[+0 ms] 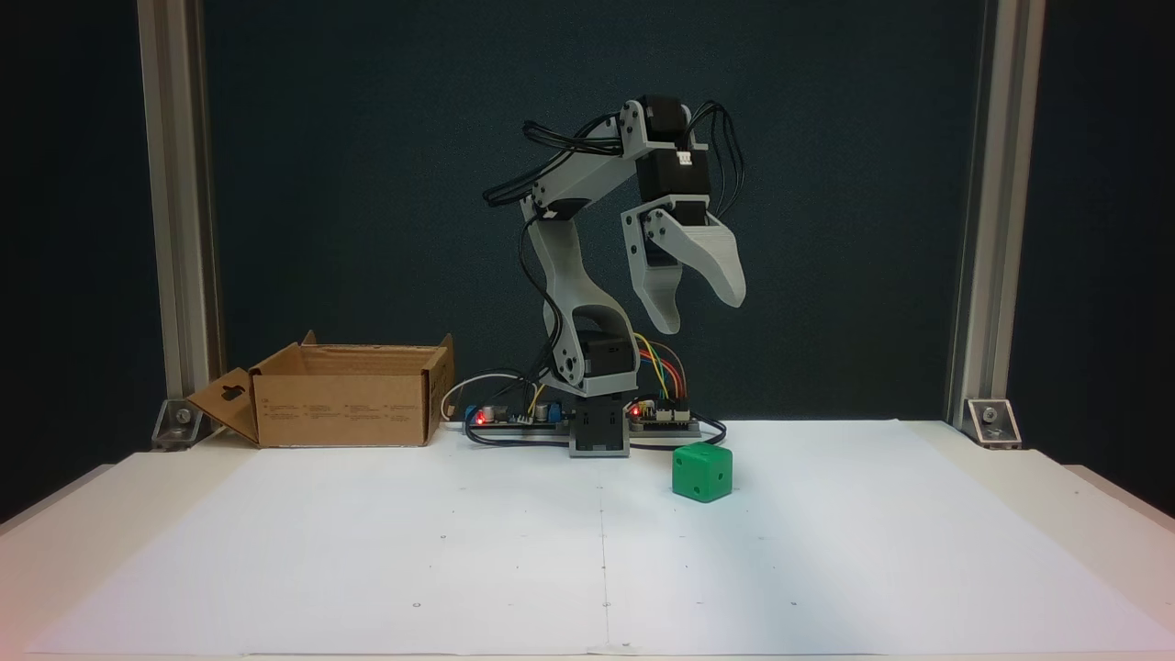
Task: Grasp a green dice and put it in the bin.
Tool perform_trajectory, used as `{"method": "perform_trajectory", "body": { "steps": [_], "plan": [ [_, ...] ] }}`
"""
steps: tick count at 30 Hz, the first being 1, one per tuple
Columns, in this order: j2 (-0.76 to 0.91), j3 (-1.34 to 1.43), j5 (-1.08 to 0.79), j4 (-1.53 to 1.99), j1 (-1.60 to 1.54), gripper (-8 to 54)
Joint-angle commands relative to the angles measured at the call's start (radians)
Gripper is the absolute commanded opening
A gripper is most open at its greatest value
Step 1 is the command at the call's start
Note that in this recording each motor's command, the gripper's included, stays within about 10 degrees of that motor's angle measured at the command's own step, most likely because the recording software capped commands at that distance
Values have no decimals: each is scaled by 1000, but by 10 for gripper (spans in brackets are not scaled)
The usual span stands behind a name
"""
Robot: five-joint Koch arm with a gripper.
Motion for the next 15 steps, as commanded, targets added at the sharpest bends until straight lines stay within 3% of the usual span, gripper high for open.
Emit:
{"method": "perform_trajectory", "body": {
  "steps": [1,15],
  "plan": [
    [5,-37,-60,17,-5,424],
    [60,235,-63,-210,9,424]
  ]
}}
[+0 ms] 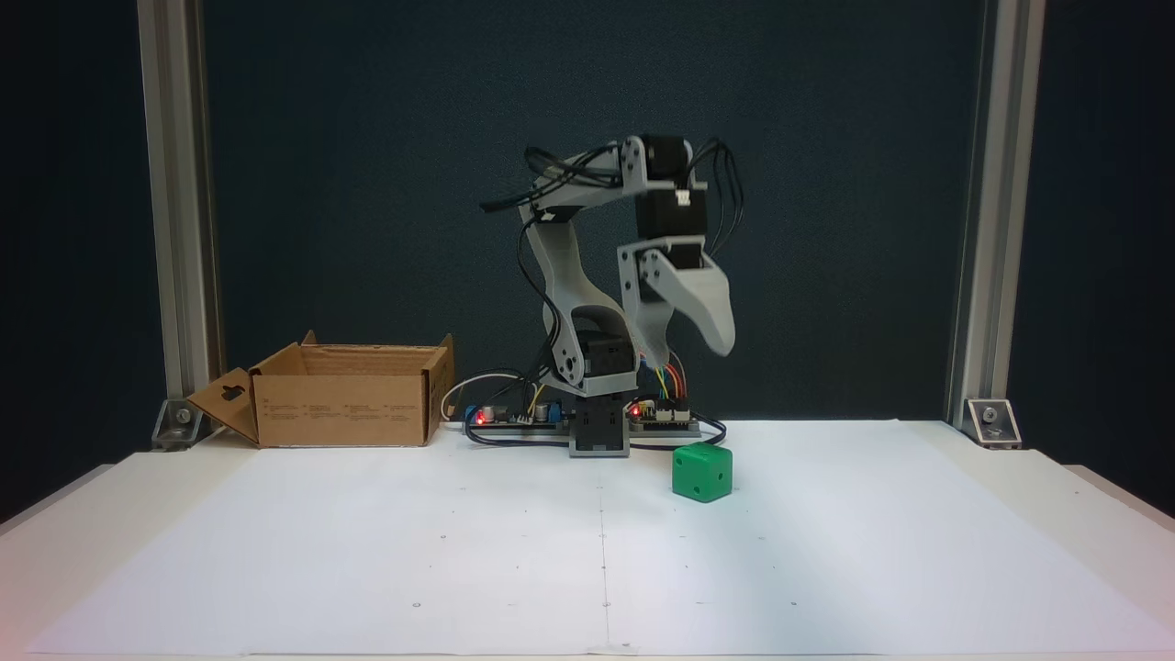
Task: Grasp a green dice and put it in the bin.
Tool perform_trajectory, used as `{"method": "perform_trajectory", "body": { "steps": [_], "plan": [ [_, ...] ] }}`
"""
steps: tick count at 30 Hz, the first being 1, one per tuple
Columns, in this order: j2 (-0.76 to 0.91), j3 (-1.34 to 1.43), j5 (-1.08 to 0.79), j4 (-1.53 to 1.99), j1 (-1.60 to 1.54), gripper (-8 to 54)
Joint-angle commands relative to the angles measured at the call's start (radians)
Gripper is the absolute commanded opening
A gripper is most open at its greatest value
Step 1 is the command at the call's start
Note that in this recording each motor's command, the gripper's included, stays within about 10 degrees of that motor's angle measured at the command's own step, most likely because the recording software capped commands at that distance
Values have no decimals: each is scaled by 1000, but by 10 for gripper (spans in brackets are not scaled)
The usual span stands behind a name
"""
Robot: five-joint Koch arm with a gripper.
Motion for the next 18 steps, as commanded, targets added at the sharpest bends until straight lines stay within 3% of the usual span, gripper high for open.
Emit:
{"method": "perform_trajectory", "body": {
  "steps": [1,18],
  "plan": [
    [20,-8,-54,-64,0,424],
    [-46,83,-52,-78,0,424]
  ]
}}
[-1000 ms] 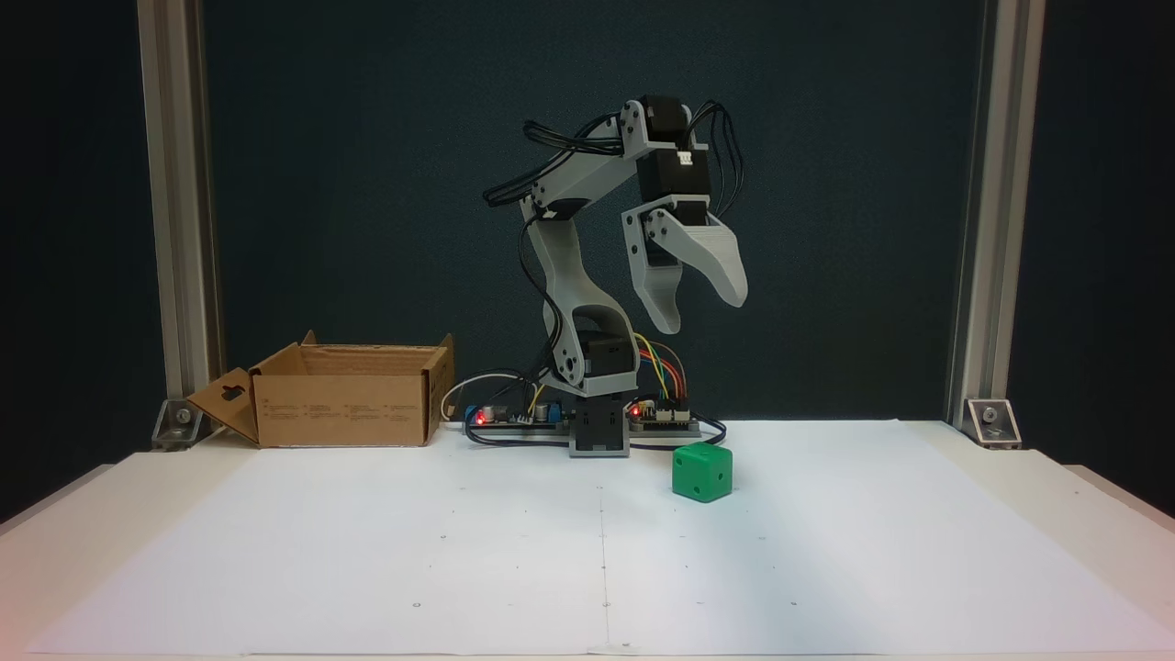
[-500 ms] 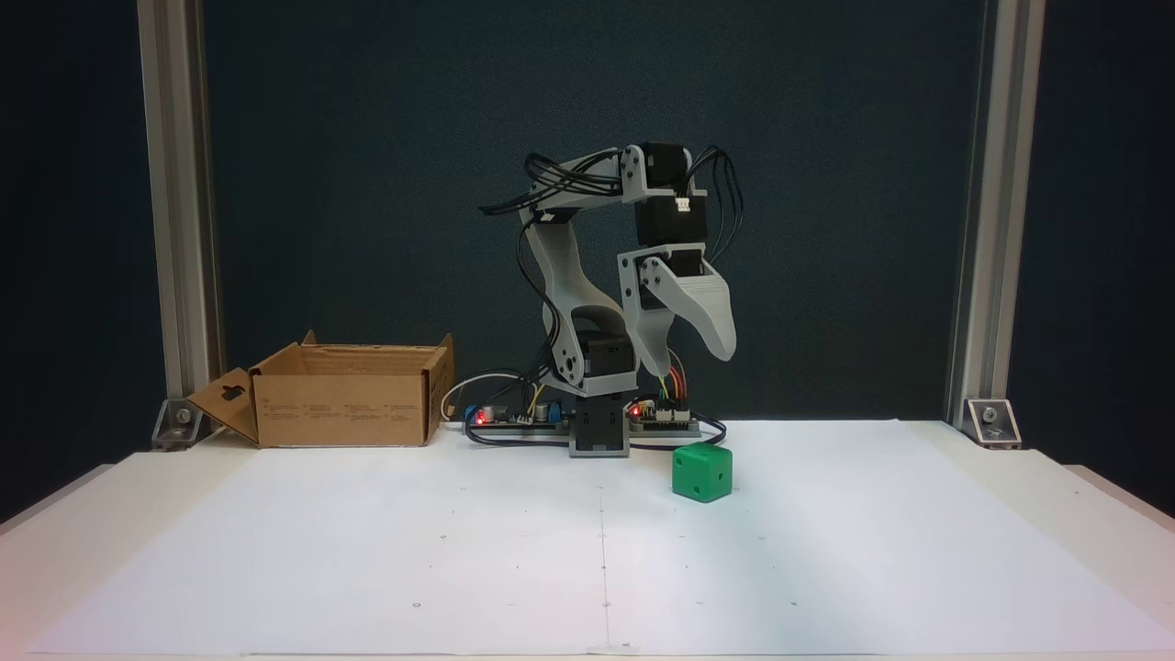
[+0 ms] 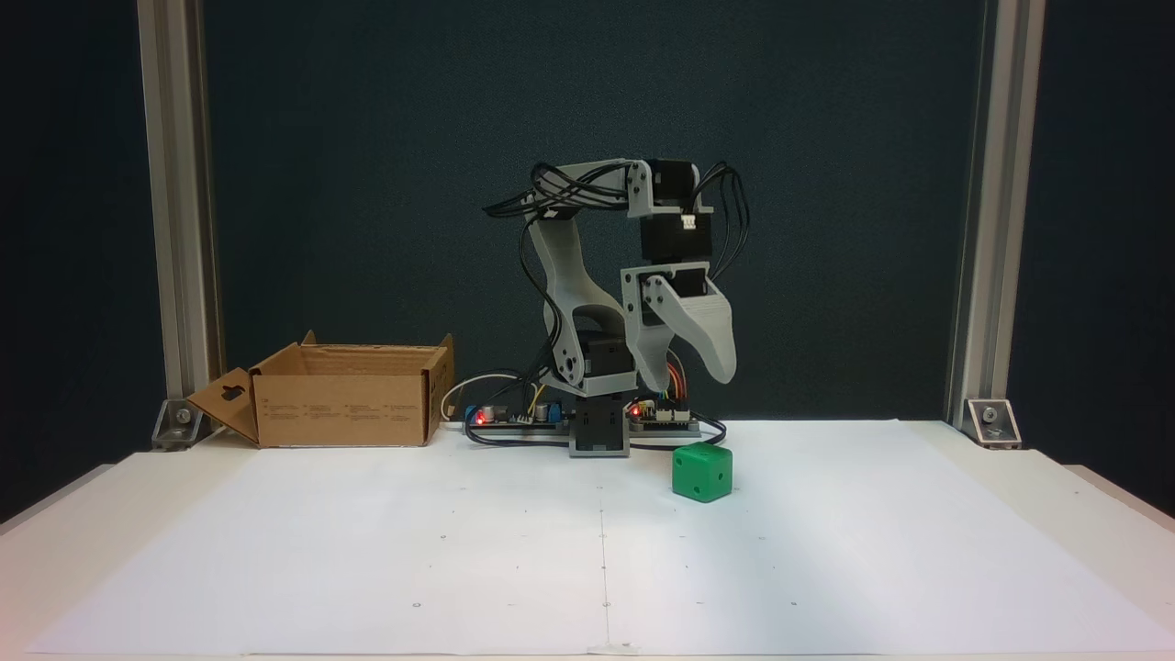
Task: Grasp a green dice and put it in the bin.
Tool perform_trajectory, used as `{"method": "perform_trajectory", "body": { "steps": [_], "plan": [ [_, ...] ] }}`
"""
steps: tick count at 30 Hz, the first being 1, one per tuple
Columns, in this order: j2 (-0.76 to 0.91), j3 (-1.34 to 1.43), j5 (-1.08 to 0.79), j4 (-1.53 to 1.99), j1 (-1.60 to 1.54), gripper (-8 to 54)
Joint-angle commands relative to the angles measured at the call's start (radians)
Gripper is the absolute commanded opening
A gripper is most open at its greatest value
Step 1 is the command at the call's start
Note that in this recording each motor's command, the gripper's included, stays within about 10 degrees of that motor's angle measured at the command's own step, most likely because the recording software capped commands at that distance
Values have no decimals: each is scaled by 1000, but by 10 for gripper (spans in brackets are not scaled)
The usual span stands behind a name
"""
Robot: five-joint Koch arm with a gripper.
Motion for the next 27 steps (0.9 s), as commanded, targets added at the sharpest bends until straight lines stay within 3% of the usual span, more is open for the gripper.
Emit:
{"method": "perform_trajectory", "body": {
  "steps": [1,27],
  "plan": [
    [3,2,-52,-17,0,424],
    [-123,49,-48,-141,-9,423]
  ]
}}
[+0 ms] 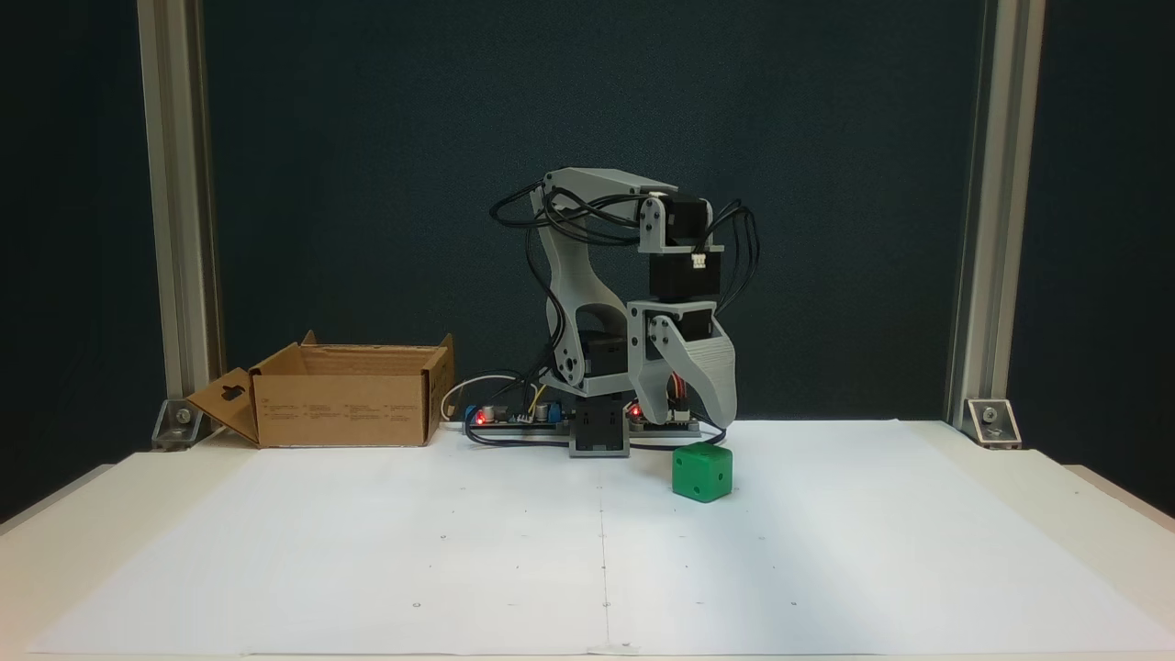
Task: Grasp a green dice and put it in the bin.
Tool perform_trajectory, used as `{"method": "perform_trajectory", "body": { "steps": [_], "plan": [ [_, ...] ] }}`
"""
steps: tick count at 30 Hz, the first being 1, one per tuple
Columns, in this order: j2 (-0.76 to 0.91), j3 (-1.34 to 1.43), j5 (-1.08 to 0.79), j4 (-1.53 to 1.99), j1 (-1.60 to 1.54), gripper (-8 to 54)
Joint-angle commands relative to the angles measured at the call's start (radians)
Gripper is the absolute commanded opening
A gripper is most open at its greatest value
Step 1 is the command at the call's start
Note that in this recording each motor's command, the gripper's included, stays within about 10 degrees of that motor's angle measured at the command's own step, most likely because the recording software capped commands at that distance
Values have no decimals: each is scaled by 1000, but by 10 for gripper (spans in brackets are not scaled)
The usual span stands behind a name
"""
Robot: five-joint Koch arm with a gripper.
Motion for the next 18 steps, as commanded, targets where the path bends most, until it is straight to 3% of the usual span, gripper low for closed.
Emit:
{"method": "perform_trajectory", "body": {
  "steps": [1,18],
  "plan": [
    [-2,-31,-46,-23,0,423],
    [-38,9,-17,-18,-14,423]
  ]
}}
